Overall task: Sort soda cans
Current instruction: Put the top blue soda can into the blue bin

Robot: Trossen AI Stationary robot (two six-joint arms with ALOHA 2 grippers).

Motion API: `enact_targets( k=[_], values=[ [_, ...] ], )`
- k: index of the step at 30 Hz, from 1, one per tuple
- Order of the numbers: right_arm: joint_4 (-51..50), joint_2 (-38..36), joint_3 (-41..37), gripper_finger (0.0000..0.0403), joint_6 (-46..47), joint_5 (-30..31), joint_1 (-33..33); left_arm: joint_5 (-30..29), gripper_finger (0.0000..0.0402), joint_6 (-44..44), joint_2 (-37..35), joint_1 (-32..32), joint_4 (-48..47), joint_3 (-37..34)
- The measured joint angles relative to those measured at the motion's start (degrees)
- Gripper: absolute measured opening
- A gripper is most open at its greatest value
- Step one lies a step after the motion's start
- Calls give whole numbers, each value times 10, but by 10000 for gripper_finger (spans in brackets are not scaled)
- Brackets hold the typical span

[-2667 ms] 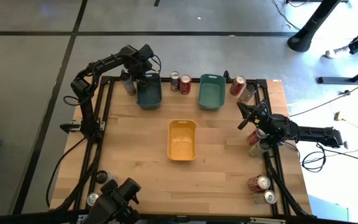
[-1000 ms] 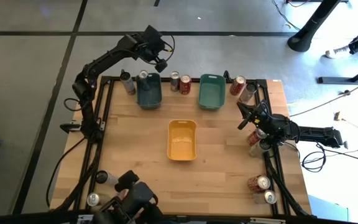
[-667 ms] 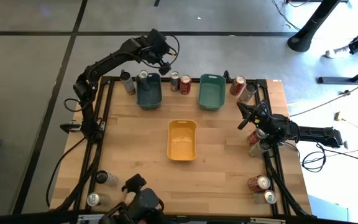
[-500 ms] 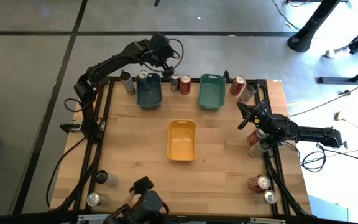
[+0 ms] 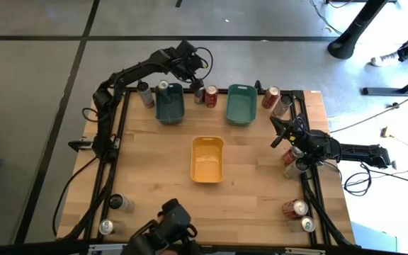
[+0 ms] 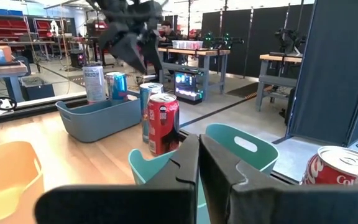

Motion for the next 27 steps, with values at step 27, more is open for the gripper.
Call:
enact_targets(
  k=[27],
  values=[
    [-8, 0, 0, 14, 0, 0, 0, -32, 389, 27, 64, -13, -8, 0]
  ],
)
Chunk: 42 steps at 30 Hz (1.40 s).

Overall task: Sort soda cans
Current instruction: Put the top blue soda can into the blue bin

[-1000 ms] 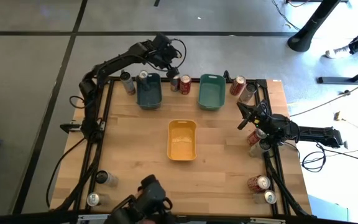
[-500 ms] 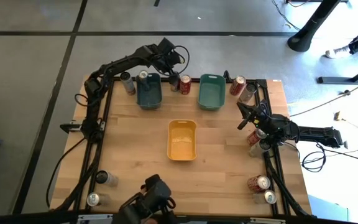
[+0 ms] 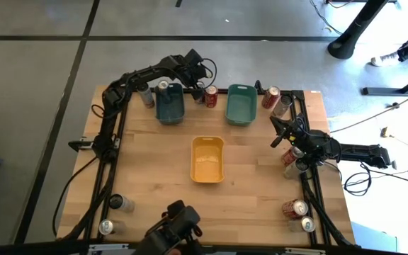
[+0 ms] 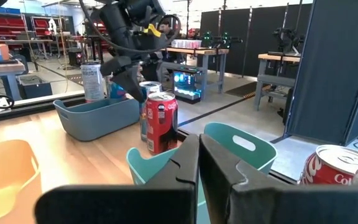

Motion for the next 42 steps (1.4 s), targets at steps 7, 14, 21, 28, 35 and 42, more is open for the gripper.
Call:
enact_targets(
  k=[7, 14, 21, 28, 35, 42],
  values=[
    [0, 0, 0, 14, 0, 0, 0, -11, 337, 4, 1, -3, 0, 0],
    [0, 0, 0, 14, 0, 0, 0, -16, 265, 7, 0, -3, 5, 0],
    [3, 0, 0, 14, 0, 0, 0, -22, 230, 10, 0, -3, 12, 0],
    [7, 0, 0, 14, -1, -1, 0, -58, 239, 9, -27, -12, -2, -1],
    [10, 0, 0, 14, -1, 0, 0, -68, 233, 2, -85, -24, -15, -1],
    [10, 0, 0, 14, 0, 0, 0, -77, 234, -19, -156, -32, -37, -1]
  ],
)
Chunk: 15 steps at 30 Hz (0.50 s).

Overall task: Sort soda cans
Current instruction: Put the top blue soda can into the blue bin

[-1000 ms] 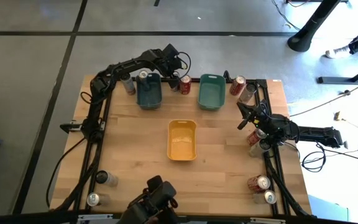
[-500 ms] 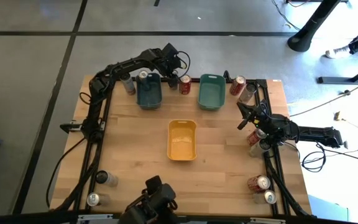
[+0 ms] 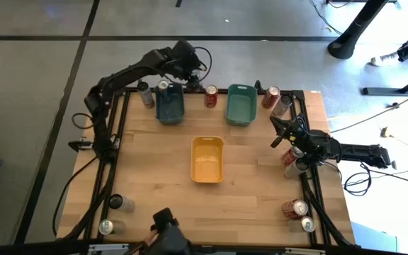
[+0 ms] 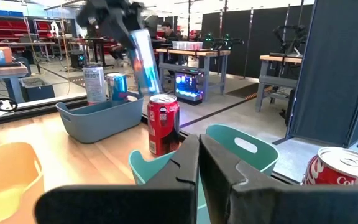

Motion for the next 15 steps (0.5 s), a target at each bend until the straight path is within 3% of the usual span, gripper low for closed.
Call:
enact_targets(
  k=[15],
  values=[
    [-7, 0, 0, 14, 1, 0, 0, -10, 230, -52, -77, -3, -150, 1]
  ],
)
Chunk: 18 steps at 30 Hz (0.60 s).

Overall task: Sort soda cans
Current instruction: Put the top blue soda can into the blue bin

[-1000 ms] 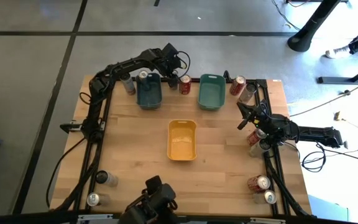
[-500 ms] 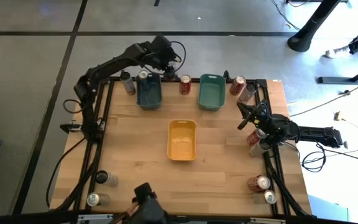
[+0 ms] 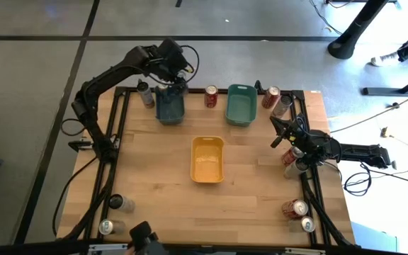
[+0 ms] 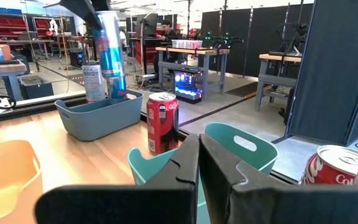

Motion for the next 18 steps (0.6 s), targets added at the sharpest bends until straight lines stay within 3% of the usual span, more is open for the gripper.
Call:
enact_targets(
  k=[8, 18],
  values=[
    [-2, 0, 0, 14, 0, -1, 0, 0, 229, 7, -6, 0, -41, -18],
    [-3, 0, 0, 14, 0, -15, 0, 0, 229, -27, -112, 16, 65, -234]
  ],
)
